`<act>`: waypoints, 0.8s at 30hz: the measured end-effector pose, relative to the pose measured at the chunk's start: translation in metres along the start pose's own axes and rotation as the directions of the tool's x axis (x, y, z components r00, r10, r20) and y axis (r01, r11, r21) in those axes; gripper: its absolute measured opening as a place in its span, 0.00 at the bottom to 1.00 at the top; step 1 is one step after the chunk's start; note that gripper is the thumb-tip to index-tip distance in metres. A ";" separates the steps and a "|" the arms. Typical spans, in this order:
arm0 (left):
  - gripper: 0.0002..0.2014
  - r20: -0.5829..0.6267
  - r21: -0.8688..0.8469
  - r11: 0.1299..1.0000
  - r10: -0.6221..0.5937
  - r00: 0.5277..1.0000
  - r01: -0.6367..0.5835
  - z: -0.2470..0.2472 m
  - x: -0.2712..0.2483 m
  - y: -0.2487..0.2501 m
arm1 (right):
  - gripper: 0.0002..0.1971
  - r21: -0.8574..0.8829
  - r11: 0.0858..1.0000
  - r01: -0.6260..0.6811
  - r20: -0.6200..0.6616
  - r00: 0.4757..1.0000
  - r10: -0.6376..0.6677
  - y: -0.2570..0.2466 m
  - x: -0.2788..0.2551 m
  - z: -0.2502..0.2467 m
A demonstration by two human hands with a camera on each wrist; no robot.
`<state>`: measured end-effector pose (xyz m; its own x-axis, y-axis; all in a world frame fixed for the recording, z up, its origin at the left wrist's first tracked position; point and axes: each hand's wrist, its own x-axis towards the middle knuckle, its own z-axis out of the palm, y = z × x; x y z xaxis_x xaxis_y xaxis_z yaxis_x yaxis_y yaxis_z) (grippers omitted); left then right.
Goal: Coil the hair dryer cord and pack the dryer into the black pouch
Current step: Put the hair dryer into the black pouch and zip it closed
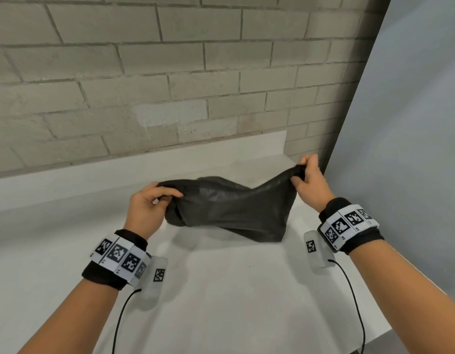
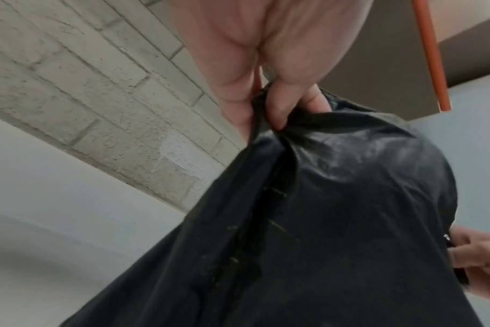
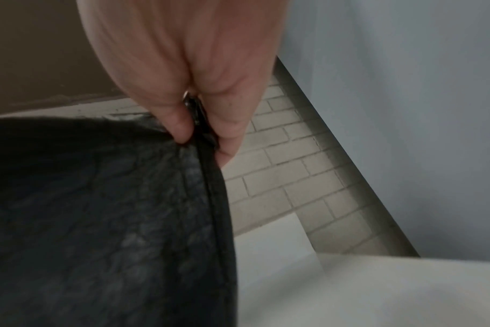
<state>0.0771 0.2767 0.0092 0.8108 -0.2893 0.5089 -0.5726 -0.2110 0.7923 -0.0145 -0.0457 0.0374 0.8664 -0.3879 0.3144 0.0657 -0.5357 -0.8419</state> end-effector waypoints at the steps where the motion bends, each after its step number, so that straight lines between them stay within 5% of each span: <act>1: 0.30 -0.031 -0.018 1.000 -0.007 0.999 0.006 -0.002 0.004 0.002 | 0.19 0.017 0.999 0.041 -0.053 0.998 -0.040 -0.001 0.003 -0.003; 6: 0.23 -0.029 -0.067 0.991 -0.119 0.992 0.117 -0.006 0.024 0.012 | 0.26 0.098 0.987 0.125 -0.173 0.979 -0.107 -0.007 0.017 -0.022; 10: 0.27 0.008 0.039 0.973 -0.228 0.974 0.228 -0.003 0.034 0.011 | 0.26 0.029 0.982 0.188 -0.181 0.967 -0.179 -0.011 0.023 -0.030; 13: 0.27 0.010 0.092 0.950 -0.302 0.953 0.300 0.003 0.040 0.013 | 0.25 -0.034 0.966 0.258 -0.129 0.957 -0.260 -0.008 0.025 -0.035; 16: 0.17 0.016 0.064 0.952 -0.301 0.953 0.300 0.012 0.044 0.021 | 0.23 -0.169 0.945 0.281 -0.036 0.956 -0.291 -0.001 0.026 -0.042; 19: 0.11 0.058 0.106 0.960 -0.264 0.963 0.257 0.025 0.043 0.022 | 0.22 -0.288 0.924 0.251 0.071 0.968 -0.241 0.007 0.033 -0.053; 24: 0.19 0.133 0.280 0.938 -0.246 0.960 0.202 0.054 0.045 0.013 | 0.23 -0.429 0.890 0.153 0.286 0.958 -0.027 0.029 0.050 -0.058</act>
<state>0.0994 0.2109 0.0237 0.9030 -0.3502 0.2489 -0.4081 -0.5181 0.7517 0.0021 -0.1243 0.0547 0.9696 -0.1430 0.1986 -0.0214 -0.8581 -0.5131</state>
